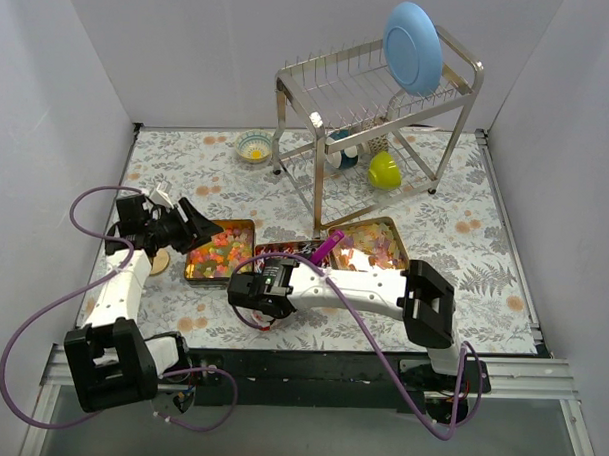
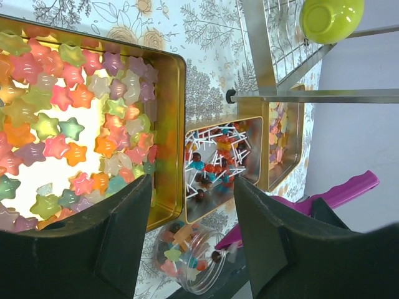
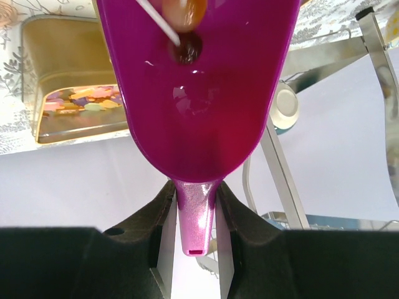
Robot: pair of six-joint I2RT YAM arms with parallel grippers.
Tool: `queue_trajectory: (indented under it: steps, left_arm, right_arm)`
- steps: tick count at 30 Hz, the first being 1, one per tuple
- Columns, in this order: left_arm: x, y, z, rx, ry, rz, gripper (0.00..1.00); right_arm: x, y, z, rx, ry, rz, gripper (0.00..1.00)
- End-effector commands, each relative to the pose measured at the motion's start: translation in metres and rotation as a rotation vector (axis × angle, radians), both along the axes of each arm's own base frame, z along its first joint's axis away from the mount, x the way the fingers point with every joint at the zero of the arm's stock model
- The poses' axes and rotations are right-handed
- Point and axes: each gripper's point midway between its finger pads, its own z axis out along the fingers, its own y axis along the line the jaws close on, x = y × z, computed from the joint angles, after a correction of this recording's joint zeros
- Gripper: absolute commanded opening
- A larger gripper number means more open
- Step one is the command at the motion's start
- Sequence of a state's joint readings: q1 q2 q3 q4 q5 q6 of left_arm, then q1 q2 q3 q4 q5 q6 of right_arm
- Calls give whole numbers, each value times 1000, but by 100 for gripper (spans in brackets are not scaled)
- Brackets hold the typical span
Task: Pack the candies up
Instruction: Place the fake candies in the packing bottle, then place the spatula at the center of the board.
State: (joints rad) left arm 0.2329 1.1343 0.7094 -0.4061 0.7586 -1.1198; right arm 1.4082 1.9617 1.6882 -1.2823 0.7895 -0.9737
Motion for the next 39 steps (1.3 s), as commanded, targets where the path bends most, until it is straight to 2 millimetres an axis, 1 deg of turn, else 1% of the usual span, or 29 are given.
queue_trajectory:
  steps: [1,7,9,17,18,21,27,29,31,32,33,34,35,37,38,39]
  left_arm:
    - [-2,1,14,5,-67,4,55]
    - [-3,0,16,0,-74,5,55]
    - [-3,0,15,-1,-73,4,55]
    - [-1,0,12,-5,-58,2,56]
    - [-1,-1,13,-10,-58,-1,55]
    - [-1,-1,16,-14,-63,-3,55]
    - [-1,-1,10,-11,-47,-4,54]
    - [-1,0,9,-10,-44,-7,54]
    - [0,-1,6,-9,-37,-13,54]
    - [2,0,8,-7,-40,-13,54]
    - [2,0,7,-4,-37,-18,54]
    - [3,1,6,-5,-27,-18,54]
    - [5,1,6,-3,-27,-19,54]
    - [7,3,4,1,-19,-22,54]
    - [7,3,3,6,-13,-19,54]
    - [9,5,4,12,-15,-18,54]
  right_arm:
    - [5,0,13,-37,-68,23,1]
    - [5,2,18,-22,-77,25,1]
    - [5,0,20,-8,-78,13,1]
    - [7,-10,17,47,-54,-58,1]
    - [10,-13,18,75,-49,-90,1]
    - [13,-21,15,144,15,-172,1]
    - [13,-41,7,305,140,-388,1]
    - [14,-45,9,364,164,-457,1]
    - [21,-52,13,432,206,-537,1]
    - [22,-59,19,475,215,-572,1]
    - [27,-70,21,501,239,-618,1]
    - [25,-80,19,503,254,-645,1]
    - [29,-98,27,550,255,-691,1]
    - [28,-119,28,580,276,-746,1]
    - [29,-144,27,605,263,-802,1]
    - [29,-156,26,617,255,-827,1]
